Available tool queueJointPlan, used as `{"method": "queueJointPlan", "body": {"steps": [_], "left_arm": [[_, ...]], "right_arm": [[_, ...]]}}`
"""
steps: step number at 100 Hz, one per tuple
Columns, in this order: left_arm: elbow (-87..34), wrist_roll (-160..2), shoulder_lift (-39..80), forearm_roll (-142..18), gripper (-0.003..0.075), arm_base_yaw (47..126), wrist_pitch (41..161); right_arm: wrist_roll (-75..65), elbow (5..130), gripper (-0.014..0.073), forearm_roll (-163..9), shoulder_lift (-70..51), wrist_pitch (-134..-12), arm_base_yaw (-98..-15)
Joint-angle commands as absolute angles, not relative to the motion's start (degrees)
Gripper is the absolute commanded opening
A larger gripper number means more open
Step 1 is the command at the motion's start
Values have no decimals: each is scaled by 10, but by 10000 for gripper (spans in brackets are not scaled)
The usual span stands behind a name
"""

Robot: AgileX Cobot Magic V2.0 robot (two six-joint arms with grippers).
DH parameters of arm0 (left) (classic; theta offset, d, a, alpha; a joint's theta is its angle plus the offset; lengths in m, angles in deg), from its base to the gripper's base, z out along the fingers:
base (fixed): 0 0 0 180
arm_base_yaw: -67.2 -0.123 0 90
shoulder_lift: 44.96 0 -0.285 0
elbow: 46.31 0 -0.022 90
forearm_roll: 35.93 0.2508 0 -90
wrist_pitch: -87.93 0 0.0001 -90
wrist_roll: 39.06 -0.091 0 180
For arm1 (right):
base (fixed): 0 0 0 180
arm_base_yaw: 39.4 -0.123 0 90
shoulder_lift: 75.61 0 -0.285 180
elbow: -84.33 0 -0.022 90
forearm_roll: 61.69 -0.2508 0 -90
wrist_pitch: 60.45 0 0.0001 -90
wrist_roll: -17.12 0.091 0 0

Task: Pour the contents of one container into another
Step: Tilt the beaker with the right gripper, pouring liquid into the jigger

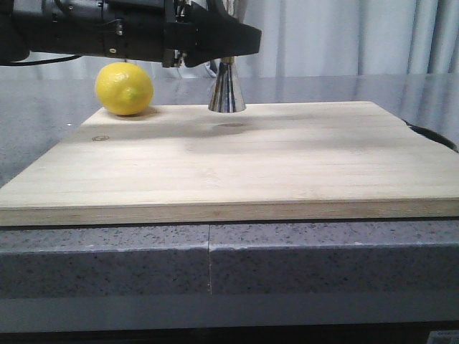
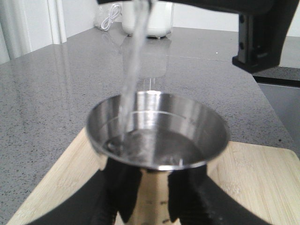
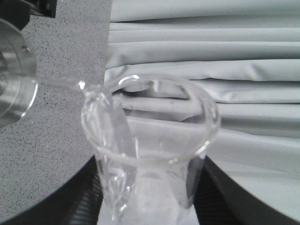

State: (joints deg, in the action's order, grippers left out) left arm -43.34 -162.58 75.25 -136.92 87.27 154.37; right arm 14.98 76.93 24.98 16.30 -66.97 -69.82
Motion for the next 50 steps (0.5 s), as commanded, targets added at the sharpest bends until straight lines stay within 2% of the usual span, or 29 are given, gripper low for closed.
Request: {"method": "queueJointPlan", "body": {"steps": [1, 16, 50], "left_arm": [[-451, -1622, 724, -1420, 237, 877, 1608], [-451, -1622, 724, -1420, 237, 877, 1608], [-451, -1622, 724, -1420, 237, 877, 1608]], "right_arm": [[150, 791, 277, 262, 144, -668, -698], [151, 791, 277, 202, 144, -672, -698], [155, 791, 277, -123, 138, -685, -669]]}}
